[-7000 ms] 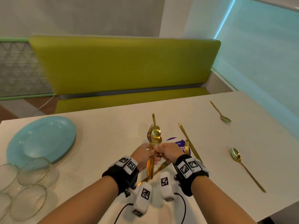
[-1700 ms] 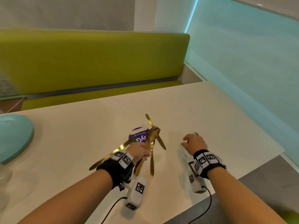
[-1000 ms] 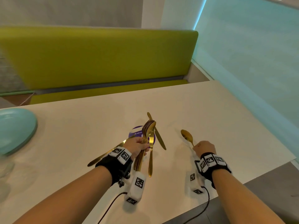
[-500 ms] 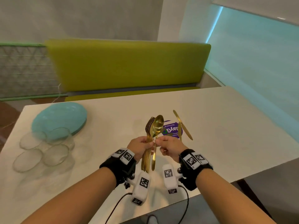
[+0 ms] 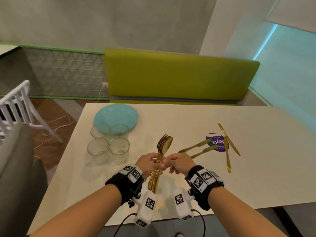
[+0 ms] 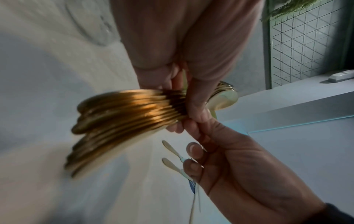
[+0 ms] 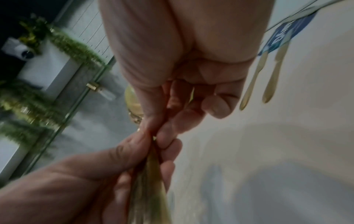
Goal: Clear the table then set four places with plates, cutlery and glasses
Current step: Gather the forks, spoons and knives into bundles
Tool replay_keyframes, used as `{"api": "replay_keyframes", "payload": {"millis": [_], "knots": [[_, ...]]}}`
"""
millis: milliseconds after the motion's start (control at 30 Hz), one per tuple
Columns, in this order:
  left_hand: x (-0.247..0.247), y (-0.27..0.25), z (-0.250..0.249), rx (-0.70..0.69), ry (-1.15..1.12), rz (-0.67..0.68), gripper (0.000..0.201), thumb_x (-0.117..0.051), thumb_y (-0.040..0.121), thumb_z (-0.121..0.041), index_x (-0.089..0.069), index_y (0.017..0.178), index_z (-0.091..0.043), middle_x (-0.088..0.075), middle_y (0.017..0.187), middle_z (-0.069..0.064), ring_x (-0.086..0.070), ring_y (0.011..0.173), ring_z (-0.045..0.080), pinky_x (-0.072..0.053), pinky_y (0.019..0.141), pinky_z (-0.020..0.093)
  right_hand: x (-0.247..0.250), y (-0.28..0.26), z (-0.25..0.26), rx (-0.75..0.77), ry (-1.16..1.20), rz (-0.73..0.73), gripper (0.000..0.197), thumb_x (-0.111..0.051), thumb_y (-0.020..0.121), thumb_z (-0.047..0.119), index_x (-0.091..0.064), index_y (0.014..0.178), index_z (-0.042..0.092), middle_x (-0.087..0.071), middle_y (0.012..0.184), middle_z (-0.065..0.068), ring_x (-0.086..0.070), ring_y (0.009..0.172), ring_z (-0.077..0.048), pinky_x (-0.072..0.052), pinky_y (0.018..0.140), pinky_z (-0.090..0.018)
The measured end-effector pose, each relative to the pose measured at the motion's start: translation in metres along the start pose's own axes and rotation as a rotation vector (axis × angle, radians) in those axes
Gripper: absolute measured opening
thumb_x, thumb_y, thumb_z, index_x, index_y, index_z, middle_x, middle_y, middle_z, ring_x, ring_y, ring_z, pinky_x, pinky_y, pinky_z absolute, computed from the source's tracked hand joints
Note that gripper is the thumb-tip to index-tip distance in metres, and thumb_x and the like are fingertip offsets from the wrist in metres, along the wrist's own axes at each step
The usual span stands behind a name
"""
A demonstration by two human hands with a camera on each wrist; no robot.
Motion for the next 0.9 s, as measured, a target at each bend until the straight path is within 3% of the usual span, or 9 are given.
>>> {"api": "replay_keyframes", "payload": {"millis": [67,200,367,433,600,900], "knots": [[0.014,-0.003,0.006,0.002,0.091,-0.052,0.031,-0.061,0.081,0.01,-0.059,0.109,-0.005,-0.067,0.096,0.014,-0.064,0.077,0.02,-0.056,0.075,0.032,-0.015,0.004,0.006,-0.015,-0.084,0.022,0.014,-0.062,0.088,0.029,-0.069,0.079,0.02,-0.07,0.069,0.007,-0.054,0.058,-0.009,-0.039,0.054,-0.02],[0.046,-0.002,0.022,0.025,0.467,-0.148,0.03,-0.067,0.078,0.001,-0.065,0.108,-0.003,-0.066,0.091,0.009,-0.061,0.076,0.022,-0.055,0.08,0.035,-0.028,0.011,0.014,-0.037,-0.367,0.054,0.023,-0.06,0.088,0.039,-0.066,0.079,0.019,-0.068,0.08,0.006,-0.055,0.06,-0.007,-0.041,0.054,-0.017],[0.096,-0.009,0.035,0.083,1.037,-0.194,0.04,-0.066,0.083,-0.02,-0.061,0.123,-0.016,-0.064,0.122,0.006,-0.058,0.115,0.02,-0.042,0.096,0.023,-0.017,0.016,0.004,-0.083,-0.521,0.091,0.023,-0.057,0.091,0.037,-0.066,0.086,0.015,-0.072,0.1,-0.005,-0.06,0.076,-0.014,-0.047,0.07,-0.022],[0.113,-0.01,0.04,0.126,1.127,-0.19,0.039,-0.063,0.084,-0.019,-0.061,0.123,-0.018,-0.064,0.123,0.005,-0.056,0.117,0.019,-0.041,0.097,0.023,-0.011,0.016,-0.001,-0.106,-0.543,0.088,0.024,-0.057,0.091,0.035,-0.067,0.091,0.014,-0.072,0.102,-0.004,-0.06,0.077,-0.015,-0.047,0.071,-0.022],[0.139,-0.013,0.048,0.191,1.273,-0.147,0.033,-0.061,0.084,-0.013,-0.065,0.117,-0.016,-0.066,0.119,0.006,-0.06,0.112,0.02,-0.045,0.094,0.024,-0.005,0.015,-0.008,-0.139,-0.566,0.075,0.022,-0.055,0.092,0.033,-0.065,0.091,0.014,-0.065,0.091,0.002,-0.059,0.076,-0.014,-0.042,0.055,-0.015],[0.164,-0.011,0.043,0.215,1.454,-0.095,0.035,-0.07,0.08,-0.018,-0.064,0.115,-0.016,-0.065,0.12,0.005,-0.06,0.112,0.019,-0.045,0.094,0.024,-0.002,0.013,-0.013,-0.16,-0.582,0.069,0.02,-0.055,0.092,0.033,-0.063,0.089,0.015,-0.065,0.091,0.002,-0.059,0.075,-0.014,-0.042,0.056,-0.016]]}}
Point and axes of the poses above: each hand's wrist, its own y-axis towards the middle knuckle, its own x-axis out of the back of the hand, z = x × y, the point moved 1 cm from there along y, towards the middle knuckle
